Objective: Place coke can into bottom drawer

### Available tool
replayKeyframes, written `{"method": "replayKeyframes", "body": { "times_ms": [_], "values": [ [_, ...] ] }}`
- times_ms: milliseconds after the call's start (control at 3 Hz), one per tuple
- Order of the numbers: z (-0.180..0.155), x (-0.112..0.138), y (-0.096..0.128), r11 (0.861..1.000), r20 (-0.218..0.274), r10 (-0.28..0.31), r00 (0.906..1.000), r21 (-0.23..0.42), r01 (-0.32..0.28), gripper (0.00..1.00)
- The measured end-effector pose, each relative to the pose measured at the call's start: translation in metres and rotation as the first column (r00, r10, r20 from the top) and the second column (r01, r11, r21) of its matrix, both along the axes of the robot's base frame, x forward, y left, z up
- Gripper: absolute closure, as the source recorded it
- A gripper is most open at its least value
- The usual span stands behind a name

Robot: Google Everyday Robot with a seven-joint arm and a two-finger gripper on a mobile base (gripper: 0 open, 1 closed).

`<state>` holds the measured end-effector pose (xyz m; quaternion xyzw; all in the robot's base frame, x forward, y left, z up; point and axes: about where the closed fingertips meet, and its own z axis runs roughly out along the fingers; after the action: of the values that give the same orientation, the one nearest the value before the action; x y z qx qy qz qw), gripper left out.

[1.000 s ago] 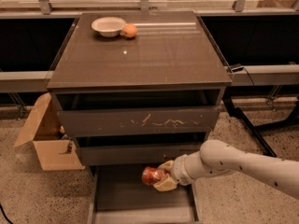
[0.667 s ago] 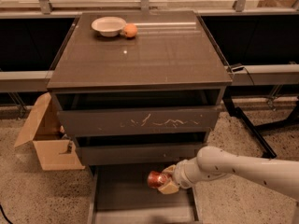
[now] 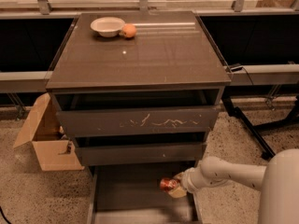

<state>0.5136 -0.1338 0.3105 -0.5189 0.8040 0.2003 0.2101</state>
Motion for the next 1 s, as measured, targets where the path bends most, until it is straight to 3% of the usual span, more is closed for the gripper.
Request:
{"method": "replayKeyframes", "body": {
  "times_ms": [667, 1000],
  "values": [
    [-0.078, 0.022, -0.032, 0.993, -0.037, -0.091, 0.9952, 0.075, 0.093, 1.00],
    [-0.100, 0.033, -0.037, 0.989, -0.054, -0.111, 0.9923, 0.095, 0.116, 0.83]
  ]
}}
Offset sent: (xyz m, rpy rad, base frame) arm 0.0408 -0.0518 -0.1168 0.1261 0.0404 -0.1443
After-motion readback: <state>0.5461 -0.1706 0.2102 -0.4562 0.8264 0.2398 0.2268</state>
